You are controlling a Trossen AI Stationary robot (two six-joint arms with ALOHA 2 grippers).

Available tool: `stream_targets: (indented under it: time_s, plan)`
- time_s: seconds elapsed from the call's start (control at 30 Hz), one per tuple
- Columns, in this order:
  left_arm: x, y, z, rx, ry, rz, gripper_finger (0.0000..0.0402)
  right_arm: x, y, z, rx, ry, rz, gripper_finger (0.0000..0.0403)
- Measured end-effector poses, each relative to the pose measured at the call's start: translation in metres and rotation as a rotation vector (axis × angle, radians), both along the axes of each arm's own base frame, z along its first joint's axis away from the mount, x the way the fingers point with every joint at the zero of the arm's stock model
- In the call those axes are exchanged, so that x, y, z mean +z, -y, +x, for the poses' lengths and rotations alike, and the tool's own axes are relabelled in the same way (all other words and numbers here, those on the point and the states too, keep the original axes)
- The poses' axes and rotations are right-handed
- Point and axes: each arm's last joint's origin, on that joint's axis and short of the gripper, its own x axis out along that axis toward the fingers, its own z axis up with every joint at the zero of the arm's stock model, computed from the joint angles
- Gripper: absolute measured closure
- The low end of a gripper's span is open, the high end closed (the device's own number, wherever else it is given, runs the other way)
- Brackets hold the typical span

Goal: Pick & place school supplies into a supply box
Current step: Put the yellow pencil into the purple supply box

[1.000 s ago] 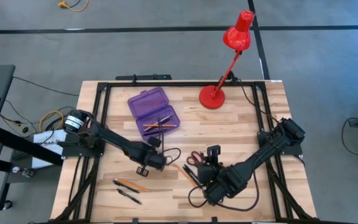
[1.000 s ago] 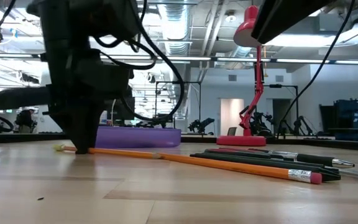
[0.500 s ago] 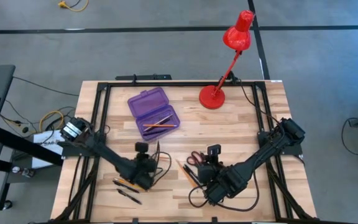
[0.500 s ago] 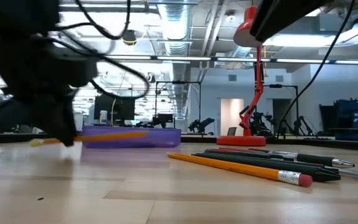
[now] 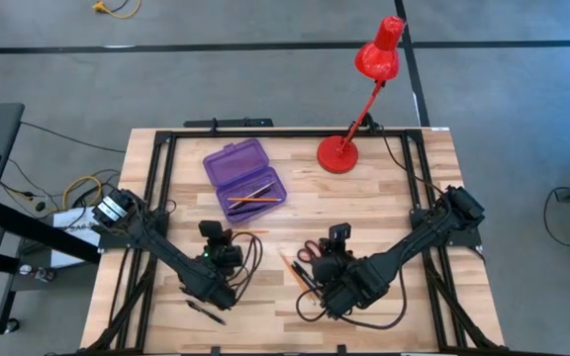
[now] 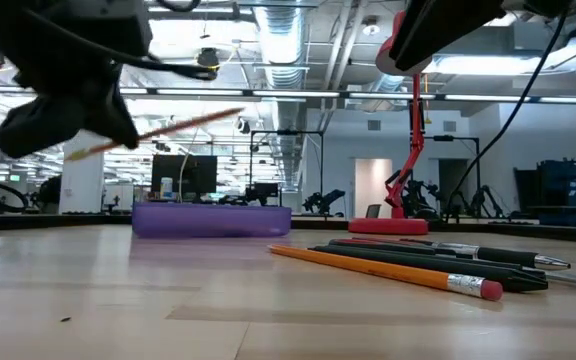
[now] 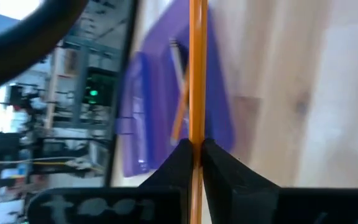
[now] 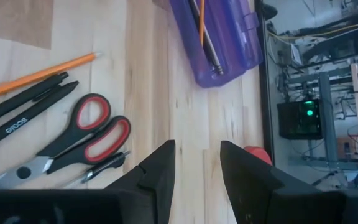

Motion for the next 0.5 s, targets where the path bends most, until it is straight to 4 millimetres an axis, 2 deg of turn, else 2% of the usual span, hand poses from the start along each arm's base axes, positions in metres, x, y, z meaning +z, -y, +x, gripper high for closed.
stream_targets:
  time_s: [0.23, 0.5]
  plan:
    - [0.006, -0.032, 0.017, 0.077, -0.013, 0.072, 0.0397, 0.000, 0.003, 0.002, -0.011, 0.002, -0.003, 0.0281]
    - [0.000, -0.097, 0.049, 0.233, -0.104, -0.006, 0.0397, 0.000, 0.006, 0.004, -0.020, 0.005, -0.008, 0.0281]
